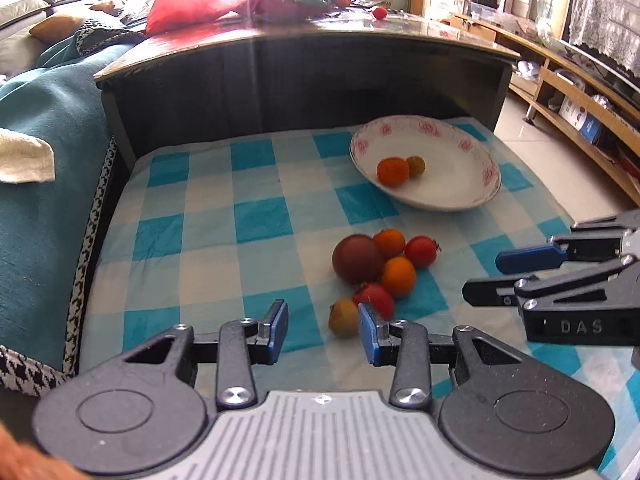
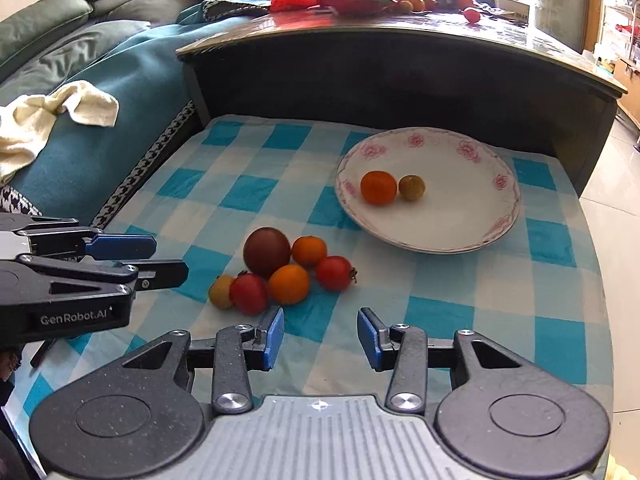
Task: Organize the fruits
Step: 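Grasp a small brown fruit with the left tool while the right tool grasps a red tomato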
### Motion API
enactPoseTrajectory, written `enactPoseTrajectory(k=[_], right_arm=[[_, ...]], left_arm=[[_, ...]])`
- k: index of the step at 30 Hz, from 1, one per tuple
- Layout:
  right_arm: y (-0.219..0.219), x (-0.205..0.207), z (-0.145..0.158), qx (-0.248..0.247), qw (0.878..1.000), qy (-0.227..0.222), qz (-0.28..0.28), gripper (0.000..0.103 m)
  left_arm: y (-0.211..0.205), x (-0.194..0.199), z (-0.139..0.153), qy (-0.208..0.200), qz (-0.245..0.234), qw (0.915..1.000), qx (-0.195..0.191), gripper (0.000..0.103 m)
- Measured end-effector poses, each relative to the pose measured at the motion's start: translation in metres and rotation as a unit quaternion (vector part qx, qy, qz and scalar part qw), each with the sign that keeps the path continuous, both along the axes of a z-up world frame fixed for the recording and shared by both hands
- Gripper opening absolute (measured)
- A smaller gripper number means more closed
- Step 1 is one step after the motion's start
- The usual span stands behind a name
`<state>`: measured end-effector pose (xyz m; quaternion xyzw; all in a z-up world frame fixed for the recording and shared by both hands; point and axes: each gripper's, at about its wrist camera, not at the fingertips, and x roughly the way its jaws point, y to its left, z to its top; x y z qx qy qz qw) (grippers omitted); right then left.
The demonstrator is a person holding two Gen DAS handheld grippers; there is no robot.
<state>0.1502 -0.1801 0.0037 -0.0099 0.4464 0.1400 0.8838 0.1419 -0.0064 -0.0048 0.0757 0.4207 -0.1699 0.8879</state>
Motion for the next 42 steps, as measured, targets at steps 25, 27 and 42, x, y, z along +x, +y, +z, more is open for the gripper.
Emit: enactPoseTrajectory(k=[25,27,42], right_arm=[[0.014,0.022,-0.021,0.023,0.997,0.052,0.043,0.039],[0.018,0.022,-0.023,0.027,0.997,0.056,0.049,0.039],[0.049,0.041,-0.042,0.056,0.995,0.060,0.053,0.040]], left_arm=[[-0.012,0.011,-0.035,-0.004,-0.090,0.9958,0.017,0.033],[-0.006,0.009,-0.033,-0.008,-0.084,0.9962,0.023,0.033],[0.019,0.002,-0.035,0.010,-0.076,0.9971,0.002,0.030]])
